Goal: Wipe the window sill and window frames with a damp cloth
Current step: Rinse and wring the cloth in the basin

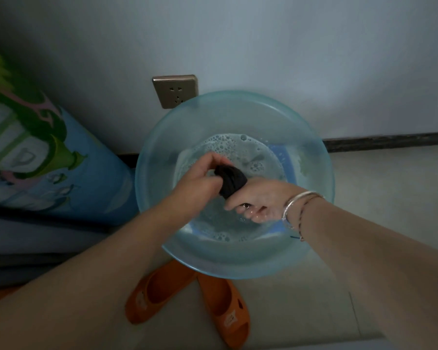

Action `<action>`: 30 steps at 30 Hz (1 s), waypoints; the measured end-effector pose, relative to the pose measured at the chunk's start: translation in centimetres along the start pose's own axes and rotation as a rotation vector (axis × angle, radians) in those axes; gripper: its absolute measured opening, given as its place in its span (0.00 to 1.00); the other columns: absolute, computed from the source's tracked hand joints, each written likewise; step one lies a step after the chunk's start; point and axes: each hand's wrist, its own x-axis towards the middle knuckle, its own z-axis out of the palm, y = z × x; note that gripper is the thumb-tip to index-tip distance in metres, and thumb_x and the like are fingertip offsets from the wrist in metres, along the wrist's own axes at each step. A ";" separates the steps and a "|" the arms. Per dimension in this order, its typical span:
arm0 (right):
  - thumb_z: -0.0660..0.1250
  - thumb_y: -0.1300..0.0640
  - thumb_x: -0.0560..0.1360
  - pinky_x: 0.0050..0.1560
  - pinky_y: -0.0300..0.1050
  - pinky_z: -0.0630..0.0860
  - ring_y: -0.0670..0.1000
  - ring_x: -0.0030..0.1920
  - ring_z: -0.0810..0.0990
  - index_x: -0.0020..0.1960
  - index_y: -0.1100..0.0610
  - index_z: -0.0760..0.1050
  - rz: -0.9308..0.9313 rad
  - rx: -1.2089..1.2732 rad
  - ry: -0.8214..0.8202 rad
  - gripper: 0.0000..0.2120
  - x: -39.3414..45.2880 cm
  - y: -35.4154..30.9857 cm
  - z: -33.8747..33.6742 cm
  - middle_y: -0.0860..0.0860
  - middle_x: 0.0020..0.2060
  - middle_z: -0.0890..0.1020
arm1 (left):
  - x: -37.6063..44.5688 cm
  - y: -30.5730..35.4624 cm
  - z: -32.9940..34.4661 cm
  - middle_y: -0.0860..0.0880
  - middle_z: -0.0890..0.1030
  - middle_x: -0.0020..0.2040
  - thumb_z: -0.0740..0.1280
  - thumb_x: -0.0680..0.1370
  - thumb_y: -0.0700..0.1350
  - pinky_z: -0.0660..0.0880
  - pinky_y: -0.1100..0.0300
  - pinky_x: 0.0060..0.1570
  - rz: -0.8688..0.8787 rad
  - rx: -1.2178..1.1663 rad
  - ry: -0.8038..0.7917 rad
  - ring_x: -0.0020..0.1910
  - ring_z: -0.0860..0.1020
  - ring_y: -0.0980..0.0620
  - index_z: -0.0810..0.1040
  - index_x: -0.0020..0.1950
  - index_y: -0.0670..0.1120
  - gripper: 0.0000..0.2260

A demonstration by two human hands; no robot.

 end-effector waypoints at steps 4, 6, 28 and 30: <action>0.65 0.63 0.76 0.21 0.33 0.52 0.42 0.21 0.57 0.36 0.54 0.65 0.058 0.089 -0.285 0.13 -0.9 -0.9 -0.2 0.47 0.23 0.65 | -0.4 -1.4 -1.8 0.49 0.68 0.61 0.64 0.67 0.31 0.68 0.65 0.61 0.441 0.745 -0.216 0.61 0.70 0.53 0.63 0.72 0.53 0.36; 0.64 0.62 0.76 0.21 0.32 0.52 0.42 0.21 0.57 0.34 0.53 0.65 0.063 0.033 -0.333 0.15 -1.3 -1.3 0.3 0.46 0.23 0.65 | -0.5 -1.4 -2.1 0.49 0.68 0.58 0.70 0.71 0.37 0.72 0.59 0.55 0.521 1.007 -0.210 0.56 0.72 0.50 0.60 0.74 0.56 0.36; 0.60 0.60 0.76 0.34 0.42 0.66 0.55 0.43 0.81 0.48 0.54 0.77 -0.685 -1.486 0.598 0.07 -1.3 0.4 0.8 0.51 0.43 0.82 | 0.9 -0.9 1.7 0.48 0.67 0.24 0.70 0.72 0.40 0.63 0.66 0.21 -0.460 0.696 -0.257 0.20 0.65 0.51 0.69 0.31 0.43 0.13; 0.60 0.60 0.76 0.33 0.43 0.65 0.55 0.43 0.81 0.49 0.54 0.76 -0.746 -1.509 0.577 0.07 -1.0 0.7 0.4 0.51 0.43 0.83 | 0.8 -0.6 1.7 0.50 0.61 0.22 0.70 0.74 0.40 0.56 0.68 0.20 -0.570 0.603 -0.331 0.18 0.57 0.54 0.62 0.30 0.46 0.18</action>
